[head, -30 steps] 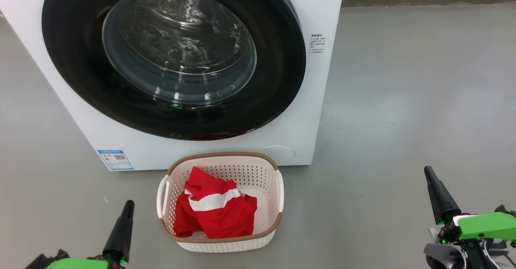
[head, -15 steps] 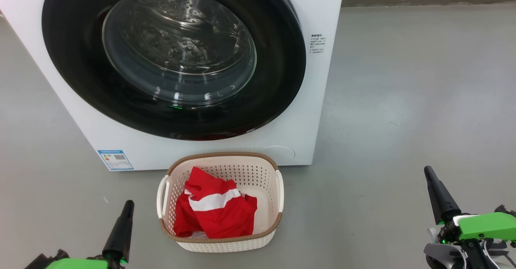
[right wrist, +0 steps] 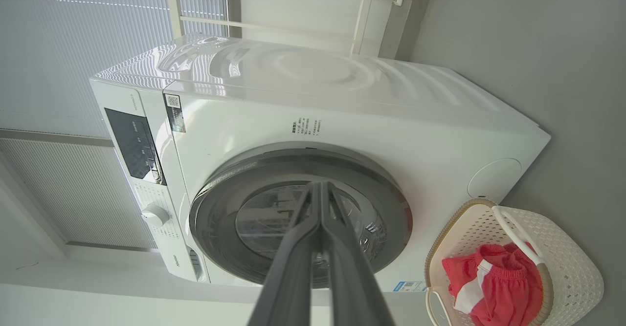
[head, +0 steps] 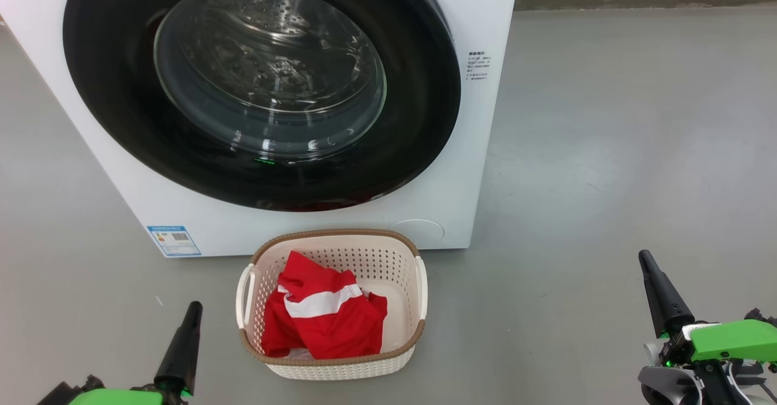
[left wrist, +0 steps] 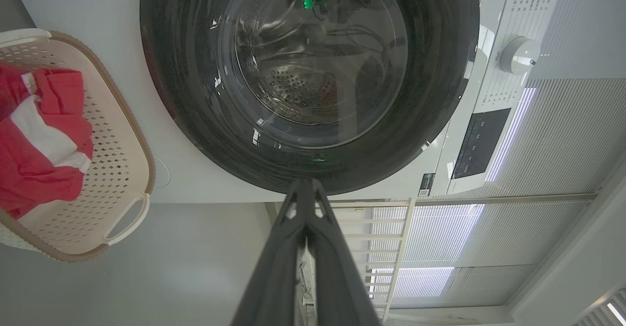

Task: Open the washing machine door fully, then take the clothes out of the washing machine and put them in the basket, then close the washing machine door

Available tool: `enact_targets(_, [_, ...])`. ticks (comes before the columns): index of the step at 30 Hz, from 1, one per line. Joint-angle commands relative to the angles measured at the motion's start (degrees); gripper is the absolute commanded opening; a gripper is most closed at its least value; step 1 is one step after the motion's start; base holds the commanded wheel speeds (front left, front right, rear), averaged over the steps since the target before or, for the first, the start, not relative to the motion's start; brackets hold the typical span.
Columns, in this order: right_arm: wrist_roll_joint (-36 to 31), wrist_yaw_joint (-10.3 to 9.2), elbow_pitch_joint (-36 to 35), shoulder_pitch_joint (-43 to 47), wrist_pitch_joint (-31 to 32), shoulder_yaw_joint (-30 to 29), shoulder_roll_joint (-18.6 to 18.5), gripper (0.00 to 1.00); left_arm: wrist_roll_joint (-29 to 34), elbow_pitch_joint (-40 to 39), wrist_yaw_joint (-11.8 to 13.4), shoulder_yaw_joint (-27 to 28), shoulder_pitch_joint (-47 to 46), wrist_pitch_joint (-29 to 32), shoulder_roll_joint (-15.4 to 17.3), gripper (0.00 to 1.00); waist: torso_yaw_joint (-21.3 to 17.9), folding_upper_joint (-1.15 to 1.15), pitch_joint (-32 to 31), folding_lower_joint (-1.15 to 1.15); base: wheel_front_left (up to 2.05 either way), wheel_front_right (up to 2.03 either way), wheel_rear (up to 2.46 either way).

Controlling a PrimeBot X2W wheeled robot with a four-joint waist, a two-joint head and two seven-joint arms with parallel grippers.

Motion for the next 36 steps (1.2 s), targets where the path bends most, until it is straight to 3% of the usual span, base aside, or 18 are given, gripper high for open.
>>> enact_targets(1, [0.13, 0.02, -1.46, -2.79, 0.40, 1.24, -0.96, 0.00, 0.36, -1.16, -0.56, 2.14, -2.44, 0.23, 0.57, 0.00, 0.00, 0.00, 0.00, 0.00, 0.00, 0.00, 0.00])
enact_targets(36, [0.14, 0.02, -1.46, -2.79, 0.39, 1.24, -0.96, 0.00, 0.61, -1.16, -0.55, 2.43, -2.45, 0.46, 0.35, 0.00, 0.00, 0.00, 0.00, 0.00, 0.00, 0.00, 0.00])
